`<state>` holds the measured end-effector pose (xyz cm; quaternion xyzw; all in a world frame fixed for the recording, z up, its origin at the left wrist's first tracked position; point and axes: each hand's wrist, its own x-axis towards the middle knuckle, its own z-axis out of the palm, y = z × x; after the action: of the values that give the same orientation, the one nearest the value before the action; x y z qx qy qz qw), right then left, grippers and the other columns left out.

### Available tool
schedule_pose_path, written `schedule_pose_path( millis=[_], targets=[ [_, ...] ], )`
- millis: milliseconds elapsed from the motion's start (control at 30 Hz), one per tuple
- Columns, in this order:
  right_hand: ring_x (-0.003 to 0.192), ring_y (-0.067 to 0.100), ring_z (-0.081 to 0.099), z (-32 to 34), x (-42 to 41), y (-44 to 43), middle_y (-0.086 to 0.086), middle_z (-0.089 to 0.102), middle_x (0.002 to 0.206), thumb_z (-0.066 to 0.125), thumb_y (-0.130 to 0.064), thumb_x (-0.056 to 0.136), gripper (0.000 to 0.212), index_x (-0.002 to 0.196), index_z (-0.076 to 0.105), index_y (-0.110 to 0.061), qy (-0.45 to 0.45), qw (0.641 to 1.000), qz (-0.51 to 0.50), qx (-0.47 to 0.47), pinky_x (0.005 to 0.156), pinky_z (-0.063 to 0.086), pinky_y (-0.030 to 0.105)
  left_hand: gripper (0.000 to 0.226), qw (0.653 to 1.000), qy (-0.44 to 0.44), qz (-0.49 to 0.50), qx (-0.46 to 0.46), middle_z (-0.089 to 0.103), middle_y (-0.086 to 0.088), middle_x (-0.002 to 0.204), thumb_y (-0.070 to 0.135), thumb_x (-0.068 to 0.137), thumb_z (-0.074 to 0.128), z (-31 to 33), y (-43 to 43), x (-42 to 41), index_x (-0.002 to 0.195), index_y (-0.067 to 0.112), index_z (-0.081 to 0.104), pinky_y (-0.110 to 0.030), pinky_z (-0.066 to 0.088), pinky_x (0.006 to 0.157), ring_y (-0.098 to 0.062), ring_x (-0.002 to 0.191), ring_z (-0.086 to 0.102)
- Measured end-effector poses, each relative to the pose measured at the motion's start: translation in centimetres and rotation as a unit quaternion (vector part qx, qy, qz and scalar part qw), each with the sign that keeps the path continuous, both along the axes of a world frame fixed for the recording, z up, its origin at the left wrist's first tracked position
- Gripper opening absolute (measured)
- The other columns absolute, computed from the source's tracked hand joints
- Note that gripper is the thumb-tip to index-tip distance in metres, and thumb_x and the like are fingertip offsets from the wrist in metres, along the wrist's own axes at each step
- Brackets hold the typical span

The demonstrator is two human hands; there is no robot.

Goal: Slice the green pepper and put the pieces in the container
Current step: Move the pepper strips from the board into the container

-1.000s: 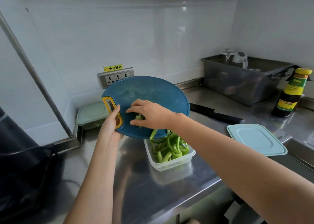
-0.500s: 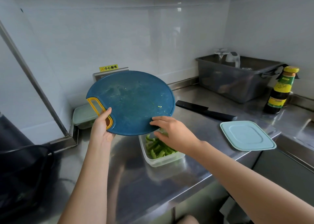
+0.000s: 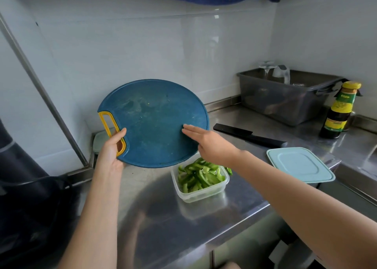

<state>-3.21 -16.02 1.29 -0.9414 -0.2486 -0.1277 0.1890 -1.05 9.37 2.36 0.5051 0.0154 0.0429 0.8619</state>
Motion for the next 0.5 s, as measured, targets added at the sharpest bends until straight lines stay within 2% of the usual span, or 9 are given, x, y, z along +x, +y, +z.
schedule_pose_path(
  millis=[100, 167, 233, 400, 500],
  targets=[
    [0.131, 0.017, 0.044, -1.3, -2.2, -0.9, 0.003, 0.047, 0.143, 0.036, 0.012, 0.078, 0.061, 0.133, 0.052, -0.009, -0.004, 0.999, 0.041, 0.015, 0.111, 0.028, 0.019, 0.028, 1.0, 0.004, 0.001, -0.009, 0.075, 0.002, 0.091, 0.014, 0.093, 0.049, -0.1, 0.3, 0.0, 0.085, 0.019, 0.076, -0.038, 0.051, 0.076, -0.016, 0.083, 0.072],
    [0.114, 0.017, 0.058, -1.8, -3.8, -1.5, 0.003, 0.062, 0.126, 0.039, 0.008, 0.075, 0.054, 0.12, 0.064, -0.01, 0.008, 0.998, 0.065, 0.02, 0.1, 0.04, 0.02, 0.021, 1.0, 0.0, 0.003, -0.009, 0.075, 0.002, 0.094, 0.013, 0.093, 0.048, -0.2, 0.3, 0.0, 0.1, 0.018, 0.068, -0.039, 0.051, 0.08, -0.016, 0.087, 0.071],
    [0.094, 0.017, 0.064, -2.1, -4.7, -2.1, 0.001, 0.07, 0.108, 0.044, 0.003, 0.077, 0.042, 0.107, 0.07, -0.011, 0.017, 0.997, 0.07, 0.02, 0.087, 0.048, 0.024, 0.019, 1.0, -0.001, 0.009, -0.011, 0.075, 0.003, 0.093, 0.012, 0.093, 0.048, -0.2, 0.3, 0.1, 0.102, 0.018, 0.063, -0.038, 0.052, 0.079, -0.016, 0.089, 0.07],
    [0.079, 0.012, 0.065, -1.7, -4.1, -2.5, -0.002, 0.071, 0.09, 0.063, -0.002, 0.083, 0.017, 0.092, 0.073, -0.012, -0.012, 0.995, 0.015, 0.102, 0.077, 0.049, 0.02, 0.018, 1.0, 0.015, 0.016, -0.011, 0.075, 0.003, 0.088, 0.012, 0.093, 0.049, 0.4, 0.0, 0.2, 0.101, 0.018, 0.063, -0.038, 0.052, 0.076, -0.018, 0.093, 0.067],
    [0.076, 0.012, 0.062, -1.0, -3.1, -2.3, -0.004, 0.068, 0.086, 0.068, -0.008, 0.079, 0.013, 0.09, 0.072, -0.014, -0.034, 0.987, -0.042, 0.153, 0.076, 0.051, 0.029, 0.016, 1.0, 0.027, 0.012, -0.001, 0.075, 0.003, 0.085, 0.012, 0.093, 0.049, 0.5, -0.2, 0.1, 0.1, 0.018, 0.063, -0.039, 0.051, 0.075, -0.019, 0.091, 0.068]
  ],
)
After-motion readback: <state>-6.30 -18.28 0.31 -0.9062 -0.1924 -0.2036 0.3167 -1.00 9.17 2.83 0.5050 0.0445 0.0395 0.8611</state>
